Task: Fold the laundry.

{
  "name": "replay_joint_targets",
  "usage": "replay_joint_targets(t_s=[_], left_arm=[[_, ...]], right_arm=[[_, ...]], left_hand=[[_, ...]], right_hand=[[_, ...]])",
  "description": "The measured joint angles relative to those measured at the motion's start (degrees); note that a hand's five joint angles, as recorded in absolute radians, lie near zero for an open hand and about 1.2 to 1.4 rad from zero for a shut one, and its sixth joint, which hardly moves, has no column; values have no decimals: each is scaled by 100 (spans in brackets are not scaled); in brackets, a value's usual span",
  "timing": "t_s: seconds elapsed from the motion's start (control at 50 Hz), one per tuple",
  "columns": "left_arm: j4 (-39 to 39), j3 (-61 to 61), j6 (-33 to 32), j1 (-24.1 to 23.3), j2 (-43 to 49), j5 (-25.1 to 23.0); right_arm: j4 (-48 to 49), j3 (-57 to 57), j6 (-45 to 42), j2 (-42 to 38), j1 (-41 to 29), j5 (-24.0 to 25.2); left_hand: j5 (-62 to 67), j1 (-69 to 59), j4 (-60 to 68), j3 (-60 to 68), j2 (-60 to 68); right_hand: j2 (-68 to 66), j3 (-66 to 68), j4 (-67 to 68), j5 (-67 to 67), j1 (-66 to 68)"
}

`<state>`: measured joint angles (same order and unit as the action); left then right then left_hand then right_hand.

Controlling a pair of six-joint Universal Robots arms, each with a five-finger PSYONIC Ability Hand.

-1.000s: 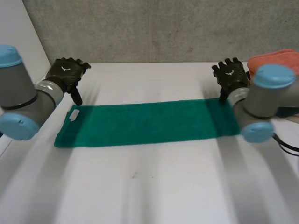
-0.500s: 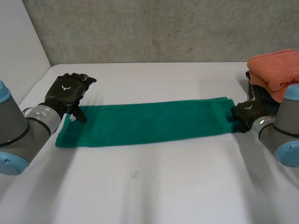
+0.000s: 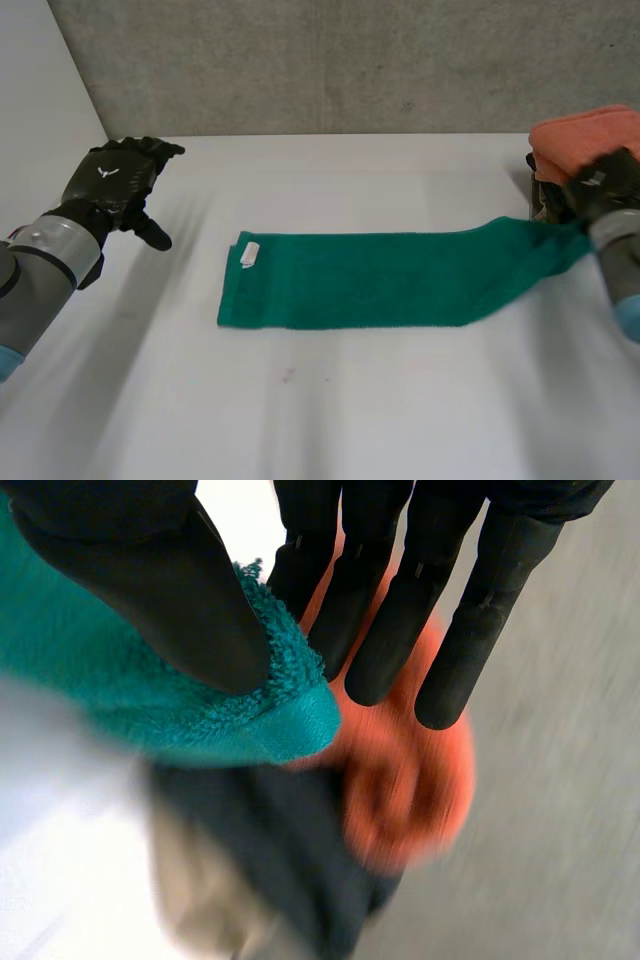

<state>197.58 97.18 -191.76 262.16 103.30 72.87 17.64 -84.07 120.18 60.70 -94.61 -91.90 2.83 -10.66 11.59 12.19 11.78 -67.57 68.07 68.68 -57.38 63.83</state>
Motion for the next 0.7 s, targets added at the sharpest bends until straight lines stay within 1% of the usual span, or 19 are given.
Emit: replay_joint_targets(t_s=[0.06,0.1,0.14,0.16,0.2,0.24,0.3,0.32,0.36,0.38,0.4,0.42,0.44,0.48,0.5,0.52,0.56,0.64,0.7], left_arm=[[-1,67,77,41,-88,-35],[-1,104,117,64,-141,-57],[-1,120,131,75,-163,-66],[-1,139,146,89,-190,-76],[0,171,159,111,-216,-86],[-1,198,160,124,-223,-95],[-2,247,151,127,-215,-111],[-1,269,145,122,-206,-119],[1,298,137,111,-193,-134],[4,313,132,101,-184,-146],[7,325,127,89,-175,-159],[9,333,123,76,-167,-171],[10,335,121,70,-163,-177],[16,332,117,50,-154,-196],[19,318,113,28,-147,-211],[22,308,113,18,-145,-216],[25,251,117,-30,-140,-228],[23,153,134,-137,-135,-238],[22,103,150,-309,-106,-261]], right_arm=[[627,-12,-75,-6,-800,597],[1070,-24,-26,-67,-1390,1229],[1315,-16,21,-133,-1717,1600],[1586,19,93,-251,-2092,2018],[1972,155,255,-565,-2727,2621],[2131,318,377,-855,-3123,2905],[2132,659,539,-1380,-3618,3105],[2024,824,587,-1592,-3774,3104],[1819,1031,633,-1822,-3932,3051],[1614,1187,660,-1964,-4027,2975],[1377,1324,689,-2058,-4096,2868],[1157,1428,725,-2096,-4133,2744],[1039,1475,750,-2100,-4145,2670],[774,1554,853,-2057,-4149,2472],[519,1568,1092,-1907,-4108,2194],[466,1556,1176,-1852,-4091,2120],[270,1379,1845,-1429,-3924,1728],[178,954,3000,-825,-3571,1407],[100,573,3766,-489,-3237,1334]], left_hand=[[0,0,0,0,0],[0,0,0,0,0],[0,0,0,0,0],[0,0,0,0,0],[0,0,0,0,0],[0,0,0,0,0],[0,0,0,0,0],[0,0,0,0,0],[0,0,0,0,0],[0,0,0,0,0],[0,0,0,0,0],[0,0,0,0,0],[0,0,0,0,0],[0,0,0,0,0],[0,0,0,0,0],[0,0,0,0,0],[0,0,0,0,0],[0,0,0,0,0],[-1,0,0,0,0]], right_hand=[[-9,16,4,-5,0],[-9,16,4,-5,0],[-9,16,4,-5,0],[-9,16,5,-5,0],[-9,16,5,-10,0],[-9,16,5,-27,0],[-10,16,5,-27,0],[327,-339,-367,308,-204],[1376,-1374,-1406,1332,-1225],[2448,-2399,-2427,2389,-2161],[3979,-3758,-3785,3817,-3692],[4691,-4585,-4623,4546,-4381],[5044,-4961,-5008,4976,-4774],[5486,-5479,-5513,5417,-5085],[5546,-5592,-5620,5462,-5090],[5546,-5598,-5648,5462,-5090],[5546,-5598,-5650,5462,-5090],[5546,-5599,-5650,5462,-5090],[5546,-5599,-5650,5462,-5090]])
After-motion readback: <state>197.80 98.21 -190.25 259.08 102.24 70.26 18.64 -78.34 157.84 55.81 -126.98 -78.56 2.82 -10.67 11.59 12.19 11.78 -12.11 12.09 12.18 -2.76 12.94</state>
